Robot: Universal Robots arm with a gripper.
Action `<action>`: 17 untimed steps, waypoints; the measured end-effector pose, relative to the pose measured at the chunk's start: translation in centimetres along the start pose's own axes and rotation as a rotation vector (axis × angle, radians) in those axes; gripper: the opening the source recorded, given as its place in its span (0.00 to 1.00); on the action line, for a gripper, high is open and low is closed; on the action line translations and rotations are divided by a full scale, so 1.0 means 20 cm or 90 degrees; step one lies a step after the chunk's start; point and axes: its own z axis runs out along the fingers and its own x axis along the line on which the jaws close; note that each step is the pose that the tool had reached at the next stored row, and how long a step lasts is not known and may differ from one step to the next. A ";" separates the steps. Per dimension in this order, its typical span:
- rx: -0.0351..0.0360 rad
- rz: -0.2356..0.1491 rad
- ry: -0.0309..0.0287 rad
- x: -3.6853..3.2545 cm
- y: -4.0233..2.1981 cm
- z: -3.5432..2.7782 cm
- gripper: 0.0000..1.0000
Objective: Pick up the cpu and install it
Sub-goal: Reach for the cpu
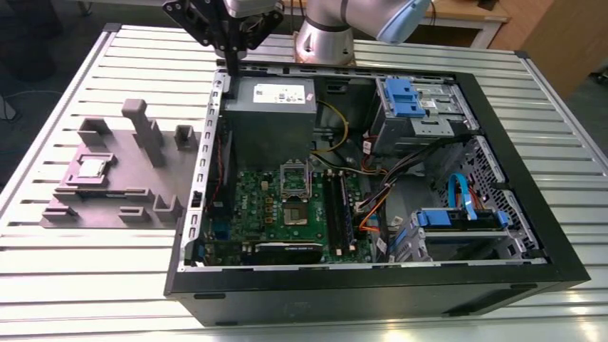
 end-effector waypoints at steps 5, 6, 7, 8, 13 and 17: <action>0.0000 0.000 0.0000 0.010 -0.001 0.000 0.11; 0.0000 0.000 0.0000 0.012 -0.001 0.000 0.11; 0.0000 0.000 0.0000 0.014 -0.001 0.000 0.11; 0.0000 0.000 0.0000 0.016 -0.001 0.000 0.11; 0.0000 0.000 0.0000 0.025 -0.002 -0.001 0.11; 0.0000 0.000 0.0000 0.031 -0.002 -0.001 0.11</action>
